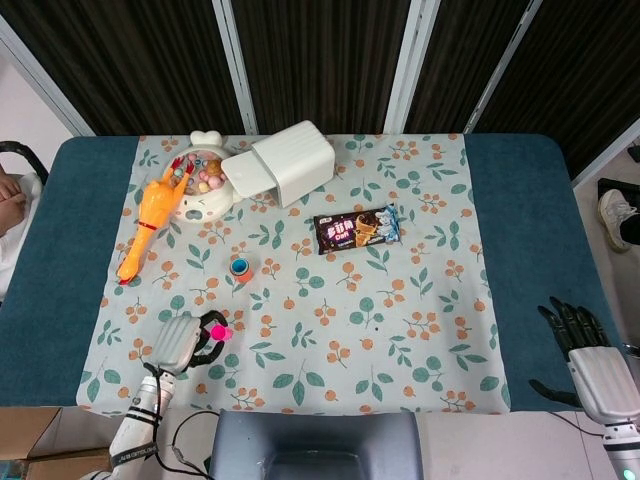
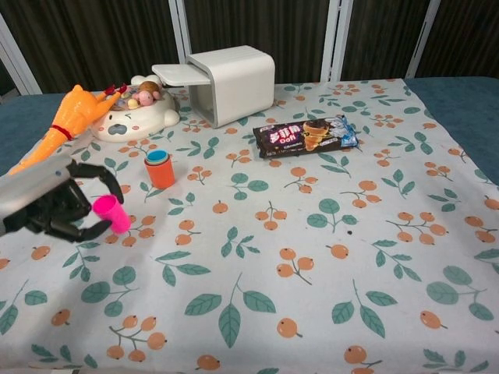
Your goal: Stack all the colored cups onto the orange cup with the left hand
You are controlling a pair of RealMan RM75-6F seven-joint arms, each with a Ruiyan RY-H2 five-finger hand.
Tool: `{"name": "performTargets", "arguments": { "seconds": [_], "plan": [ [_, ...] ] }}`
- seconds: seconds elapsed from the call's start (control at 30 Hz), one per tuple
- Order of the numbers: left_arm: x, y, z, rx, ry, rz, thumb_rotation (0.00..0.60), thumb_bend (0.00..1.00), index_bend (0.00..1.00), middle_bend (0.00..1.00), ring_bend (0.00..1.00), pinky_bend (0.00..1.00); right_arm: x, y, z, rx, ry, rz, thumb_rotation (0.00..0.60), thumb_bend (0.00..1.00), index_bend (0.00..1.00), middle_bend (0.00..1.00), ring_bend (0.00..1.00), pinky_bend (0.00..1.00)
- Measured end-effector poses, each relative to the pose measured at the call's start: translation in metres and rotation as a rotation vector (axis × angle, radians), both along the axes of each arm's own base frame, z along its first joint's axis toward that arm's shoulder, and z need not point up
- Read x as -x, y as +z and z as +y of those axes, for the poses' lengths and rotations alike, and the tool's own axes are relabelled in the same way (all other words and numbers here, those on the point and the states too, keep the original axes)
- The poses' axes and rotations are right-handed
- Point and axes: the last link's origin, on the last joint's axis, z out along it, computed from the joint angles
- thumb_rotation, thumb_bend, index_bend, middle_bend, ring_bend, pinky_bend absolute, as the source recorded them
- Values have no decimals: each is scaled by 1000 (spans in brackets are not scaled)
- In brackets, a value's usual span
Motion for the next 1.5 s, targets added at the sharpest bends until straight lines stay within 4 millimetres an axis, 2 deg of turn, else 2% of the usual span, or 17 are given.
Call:
{"name": "performTargets", "arguments": {
  "seconds": [0.17,0.27,0.37,0.53,0.8,1.5],
  "plan": [
    [-31,23,35,-77,-6,-84,600,380,553,1000,1000,1000,0,-1,-1,-1,-3,10,600,205,0,0,0,0],
    [-49,30,57,-107,3,-117,600,380,552,1000,1000,1000,0,-2,-1,1,-6,11,600,205,0,0,0,0],
    [-65,27,77,-119,15,-124,600,381,553,1000,1000,1000,1,-1,-2,4,-9,9,600,205,0,0,0,0],
    [-74,9,98,-117,42,-95,600,379,553,1000,1000,1000,1,2,-3,10,-15,-1,600,205,0,0,0,0],
    [-72,-9,114,-113,75,-60,600,379,556,1000,1000,1000,3,7,-2,15,-19,-15,600,205,0,0,0,0],
    [-49,-17,123,-112,107,-15,600,378,566,1000,1000,1000,3,7,-3,22,-25,-11,600,205,0,0,0,0]
  ]
}}
